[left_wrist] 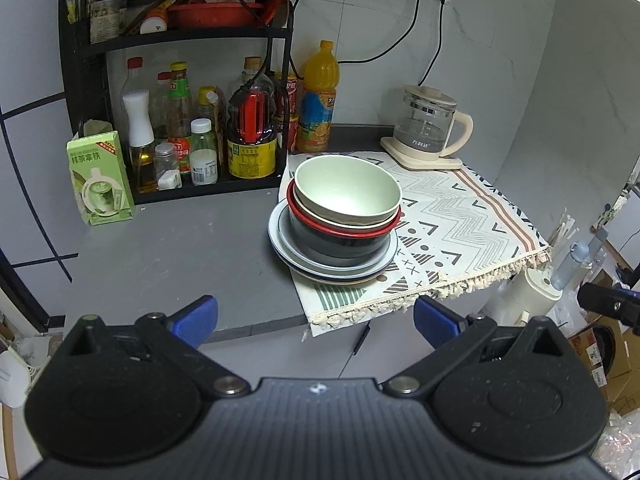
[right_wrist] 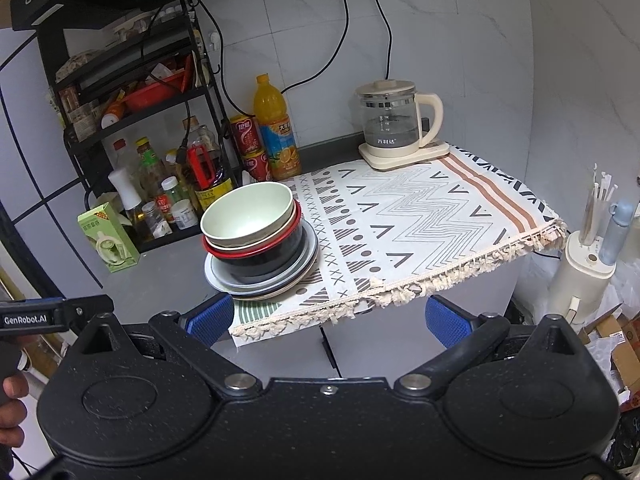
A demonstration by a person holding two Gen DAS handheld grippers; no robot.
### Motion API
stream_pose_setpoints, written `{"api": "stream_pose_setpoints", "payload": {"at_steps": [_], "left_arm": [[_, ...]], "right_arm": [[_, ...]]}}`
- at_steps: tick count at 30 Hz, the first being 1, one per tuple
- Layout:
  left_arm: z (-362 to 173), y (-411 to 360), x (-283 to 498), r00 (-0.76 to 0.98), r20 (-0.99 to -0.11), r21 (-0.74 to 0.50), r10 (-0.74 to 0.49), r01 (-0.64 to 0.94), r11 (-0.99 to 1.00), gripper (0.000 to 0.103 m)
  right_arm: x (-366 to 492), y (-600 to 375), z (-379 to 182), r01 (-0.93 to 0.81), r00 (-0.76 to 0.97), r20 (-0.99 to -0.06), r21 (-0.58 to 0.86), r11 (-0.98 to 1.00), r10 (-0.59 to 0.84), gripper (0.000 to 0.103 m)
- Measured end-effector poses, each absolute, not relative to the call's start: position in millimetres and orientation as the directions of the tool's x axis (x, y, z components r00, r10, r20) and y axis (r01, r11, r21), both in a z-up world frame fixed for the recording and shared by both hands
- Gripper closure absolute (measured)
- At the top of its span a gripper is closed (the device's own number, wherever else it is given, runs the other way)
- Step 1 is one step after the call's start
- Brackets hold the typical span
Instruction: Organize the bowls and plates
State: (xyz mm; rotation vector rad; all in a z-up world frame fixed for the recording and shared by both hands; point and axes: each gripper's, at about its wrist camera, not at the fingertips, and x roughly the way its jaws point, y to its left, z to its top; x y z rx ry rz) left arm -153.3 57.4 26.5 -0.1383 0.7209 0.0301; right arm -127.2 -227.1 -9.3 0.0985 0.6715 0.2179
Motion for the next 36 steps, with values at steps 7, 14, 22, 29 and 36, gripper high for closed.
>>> {"api": "stream_pose_setpoints", "payload": {"at_steps": [7,14,22,29,36], "left_arm": [[30.0,56.7,-154.3,0.76,-0.65,-0.111,-0.022,-0.066,0.992,0.0],[29.8,59.5,-149.8,0.757,-0.653,-0.116,-0.031,-0.059,0.991,0.0],[27.6,58.9,-145.2,0.752,-0.658,-0.123,-0.039,-0.056,0.991,0.0],[23.6,56.9,-145.4,0.746,-0.664,-0.134,-0.05,-0.053,0.99,0.0],[23.9,53.3,-145.8,0.748,-0.662,-0.137,-0.052,-0.052,0.989,0.0]], "right_arm": [[-127.2,-226.9,-7.5,-0.162,0.771,-0.596,0.157,0.974,0.224,0.0],[-123.9,-226.5,-6.9,-0.154,0.774,-0.596,0.153,0.976,0.216,0.0],[-121.2,-227.3,-8.6,-0.149,0.77,-0.601,0.156,0.976,0.214,0.0],[-123.2,-229.9,-12.9,-0.134,0.769,-0.605,0.163,0.978,0.206,0.0],[-125.5,-232.1,-15.1,-0.127,0.771,-0.605,0.163,0.978,0.201,0.0]]}}
